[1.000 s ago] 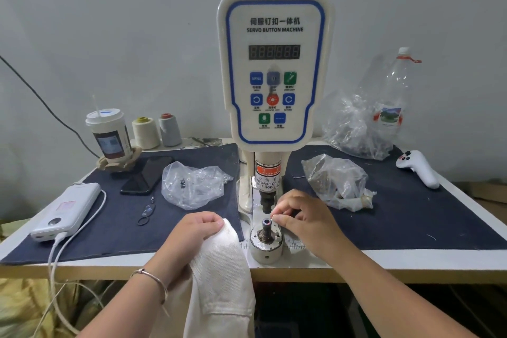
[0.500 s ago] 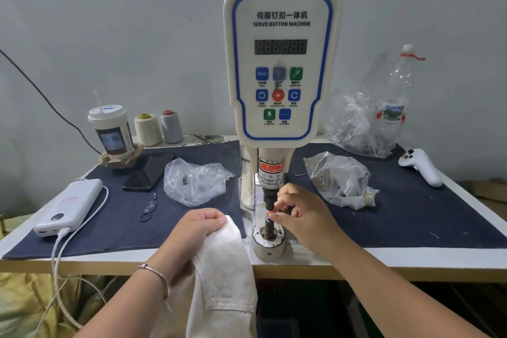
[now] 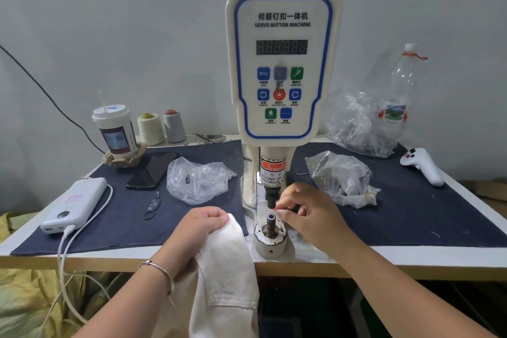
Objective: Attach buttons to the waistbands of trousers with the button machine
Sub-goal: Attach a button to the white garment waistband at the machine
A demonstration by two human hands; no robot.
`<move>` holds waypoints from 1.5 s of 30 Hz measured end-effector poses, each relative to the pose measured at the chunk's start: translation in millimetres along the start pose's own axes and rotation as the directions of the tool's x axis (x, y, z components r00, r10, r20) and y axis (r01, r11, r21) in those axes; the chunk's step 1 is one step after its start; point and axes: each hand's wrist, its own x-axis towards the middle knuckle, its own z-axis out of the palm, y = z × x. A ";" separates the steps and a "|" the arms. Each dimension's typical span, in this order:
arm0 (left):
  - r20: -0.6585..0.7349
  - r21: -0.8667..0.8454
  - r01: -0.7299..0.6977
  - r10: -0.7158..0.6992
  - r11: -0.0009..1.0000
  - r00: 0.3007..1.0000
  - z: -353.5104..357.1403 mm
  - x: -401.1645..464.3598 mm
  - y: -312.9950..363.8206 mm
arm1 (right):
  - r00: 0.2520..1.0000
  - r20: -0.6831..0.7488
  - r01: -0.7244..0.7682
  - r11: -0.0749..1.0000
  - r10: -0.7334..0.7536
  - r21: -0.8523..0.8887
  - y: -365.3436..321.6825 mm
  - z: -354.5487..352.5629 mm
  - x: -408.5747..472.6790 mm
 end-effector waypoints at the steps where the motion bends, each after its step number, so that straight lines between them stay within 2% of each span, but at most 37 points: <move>1: 0.005 -0.012 -0.003 0.003 1.000 1.000 0.5 -3.6 2.9 | 0.999 -0.033 -0.001 1.000 0.001 0.019 -1.2 -2.3 -1.8; 3: 0.040 -0.042 -0.018 0.020 0.999 0.999 1.1 -16.0 12.1 | 0.993 -0.115 -0.004 0.997 0.013 0.071 -5.9 -6.7 -8.1; 5: 0.120 -0.033 -0.054 0.058 0.998 0.991 0.3 -31.7 22.9 | 0.988 -0.138 -0.041 0.987 0.064 0.158 -13.8 -12.2 -18.0; 7: 0.212 -0.031 -0.076 0.081 0.997 0.974 1.5 -48.5 33.2 | 0.996 -0.040 -0.074 0.973 0.085 0.220 -25.0 -17.8 -29.3; 9: 0.299 -0.044 -0.095 0.104 0.995 0.949 6.3 -67.3 43.3 | 0.989 0.134 -0.096 0.958 0.061 0.269 -39.0 -21.1 -39.6; 12: 0.390 -0.066 -0.138 0.153 0.988 0.908 16.3 -91.2 57.3 | 0.914 0.405 -0.198 0.891 0.018 0.409 -56.1 -22.9 -49.4; 14: 0.445 -0.079 -0.171 0.188 0.982 0.875 21.0 -102.3 67.5 | 0.856 0.517 -0.277 0.831 -0.015 0.482 -61.9 -25.0 -53.0; 16: 0.484 -0.094 -0.195 0.216 0.976 0.848 21.6 -109.6 77.6 | 0.818 0.575 -0.324 0.800 -0.033 0.506 -65.3 -29.7 -55.4; 20: 0.552 -0.187 -0.158 0.237 0.970 0.799 13.7 -116.3 87.9 | 0.774 0.629 -0.274 0.854 -0.077 0.442 -64.0 -41.7 -59.1; 23: 0.583 -0.194 -0.154 0.240 0.969 0.776 7.9 -115.1 87.9 | 0.766 0.636 -0.274 0.850 -0.090 0.450 -57.0 -51.7 -61.0; 27: 0.536 -0.141 -0.246 0.283 0.959 0.795 1.8 -103.1 81.6 | 0.745 0.663 -0.416 0.723 -0.077 0.552 -44.9 -66.2 -56.6; 29: 0.490 -0.125 -0.255 0.283 0.959 0.824 1.7 -94.4 74.0 | 0.776 0.629 -0.366 0.776 -0.051 0.514 -36.6 -69.5 -50.9; 31: 0.459 -0.153 -0.217 0.264 0.964 0.848 5.1 -85.0 64.8 | 0.802 0.596 -0.340 0.809 -0.017 0.480 -29.3 -66.8 -45.6; 36: 0.412 -0.325 -0.023 0.164 0.945 0.896 16.1 -55.9 43.2 | 0.844 0.522 -0.416 0.765 0.124 0.491 -7.9 -47.5 -32.3; 40: 0.314 -0.285 -0.036 0.129 0.958 0.941 22.0 -33.0 27.0 | 0.860 0.464 -0.462 0.712 0.213 0.529 8.5 -34.5 -21.4; 45: 0.218 -0.234 -0.030 0.083 0.972 0.972 26.4 -12.9 18.8 | 0.882 0.408 -0.446 0.701 0.237 0.556 22.0 -20.3 -9.5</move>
